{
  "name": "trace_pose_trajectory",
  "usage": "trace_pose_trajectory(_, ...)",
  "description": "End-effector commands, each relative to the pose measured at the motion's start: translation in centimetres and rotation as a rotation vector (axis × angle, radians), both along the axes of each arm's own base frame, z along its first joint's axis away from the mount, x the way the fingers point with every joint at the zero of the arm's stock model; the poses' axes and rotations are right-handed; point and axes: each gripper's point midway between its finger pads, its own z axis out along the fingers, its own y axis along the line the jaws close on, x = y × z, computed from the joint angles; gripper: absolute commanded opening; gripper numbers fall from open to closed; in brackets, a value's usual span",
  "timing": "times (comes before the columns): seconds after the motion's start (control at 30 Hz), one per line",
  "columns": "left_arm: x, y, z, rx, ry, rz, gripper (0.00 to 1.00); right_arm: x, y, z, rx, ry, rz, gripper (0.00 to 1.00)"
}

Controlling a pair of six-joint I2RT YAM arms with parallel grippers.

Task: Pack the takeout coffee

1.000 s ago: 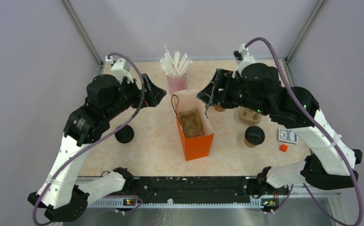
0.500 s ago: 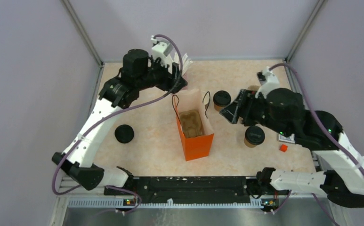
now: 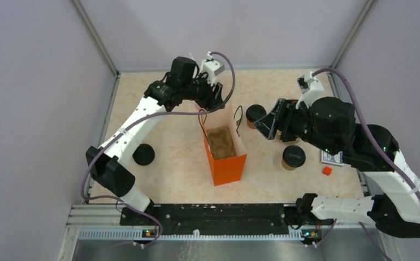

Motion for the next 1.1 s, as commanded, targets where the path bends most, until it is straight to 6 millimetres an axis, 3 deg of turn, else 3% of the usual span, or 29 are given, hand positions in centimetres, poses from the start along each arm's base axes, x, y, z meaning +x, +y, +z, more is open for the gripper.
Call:
trace_pose_trajectory(0.0,0.8,-0.1,1.0,0.029,-0.094,-0.059,0.6,0.0,-0.6,0.6,-0.01,-0.03,-0.007,0.66)
trace_pose_trajectory(0.23,0.8,-0.2,0.1,0.069,-0.114,-0.112,0.5,0.5,-0.6,0.9,-0.025,-0.055,-0.015,0.66)
trace_pose_trajectory(0.33,0.3,-0.1,-1.1,0.086,-0.076,-0.131,0.31,0.6,-0.4,0.9,-0.022,-0.058,-0.016,0.66)
trace_pose_trajectory(0.4,0.0,0.0,-0.8,0.082,-0.069,-0.127,0.17,0.7,-0.3,1.0,-0.021,-0.058,-0.016,0.66)
trace_pose_trajectory(0.53,-0.8,0.4,2.1,0.016,-0.074,-0.064,0.0,0.7,-0.2,0.3,-0.024,-0.043,-0.019,0.66)
trace_pose_trajectory(0.77,-3.9,2.2,5.5,-0.152,0.084,0.163,0.0,0.8,0.0,-1.9,-0.036,0.021,-0.052,0.67)
trace_pose_trajectory(0.97,-5.9,5.0,4.7,-0.272,0.226,0.417,0.0,1.2,-0.9,-4.6,-0.094,0.1,-0.139,0.76)
trace_pose_trajectory(1.03,-6.6,5.4,3.8,-0.303,0.294,0.473,0.0,1.5,-1.5,-4.7,-0.116,0.101,-0.18,0.89)
trace_pose_trajectory(1.07,-7.0,5.5,3.6,-0.318,0.315,0.487,0.0,1.7,-1.8,-4.5,-0.125,0.096,-0.198,0.9)
